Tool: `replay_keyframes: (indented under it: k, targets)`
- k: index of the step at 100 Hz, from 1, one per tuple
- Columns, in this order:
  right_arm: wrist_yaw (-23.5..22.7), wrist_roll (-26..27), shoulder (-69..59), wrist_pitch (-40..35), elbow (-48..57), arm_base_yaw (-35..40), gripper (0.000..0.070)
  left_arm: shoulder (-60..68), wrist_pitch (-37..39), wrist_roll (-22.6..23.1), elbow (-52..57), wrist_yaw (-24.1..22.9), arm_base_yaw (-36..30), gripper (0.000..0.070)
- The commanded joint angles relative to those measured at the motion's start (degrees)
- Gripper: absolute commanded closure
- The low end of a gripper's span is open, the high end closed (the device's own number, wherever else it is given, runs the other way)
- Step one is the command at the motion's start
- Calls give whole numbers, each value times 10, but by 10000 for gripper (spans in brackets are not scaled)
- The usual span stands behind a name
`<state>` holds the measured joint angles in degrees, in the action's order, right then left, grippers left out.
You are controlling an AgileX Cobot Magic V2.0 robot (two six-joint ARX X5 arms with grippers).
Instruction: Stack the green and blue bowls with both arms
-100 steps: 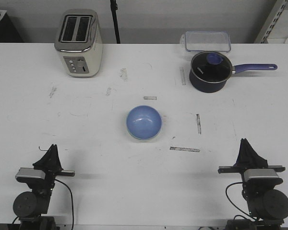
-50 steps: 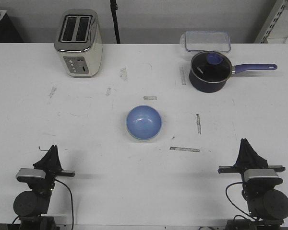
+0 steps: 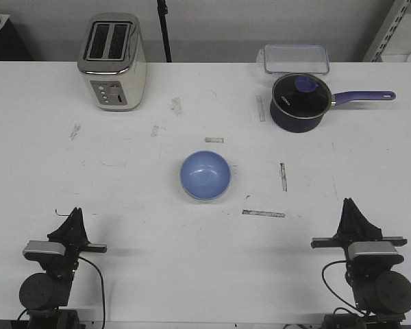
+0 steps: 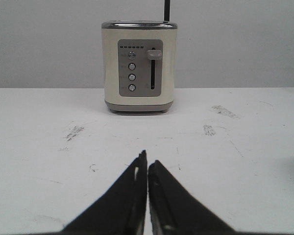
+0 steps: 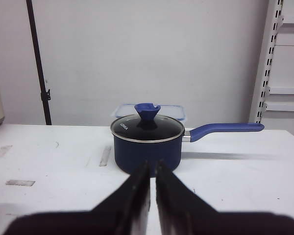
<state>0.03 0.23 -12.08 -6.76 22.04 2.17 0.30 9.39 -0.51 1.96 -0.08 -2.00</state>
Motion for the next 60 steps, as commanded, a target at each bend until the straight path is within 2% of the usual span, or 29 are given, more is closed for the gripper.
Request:
replay_keyframes:
  k: [1,60]
  targets:
    - [0,-1,1,7,0,0,688,-1,8,7,-13,-2,1,699]
    - [0,-1,16,2,-8,-4,688,-1,8,7,-13,-2,1,699]
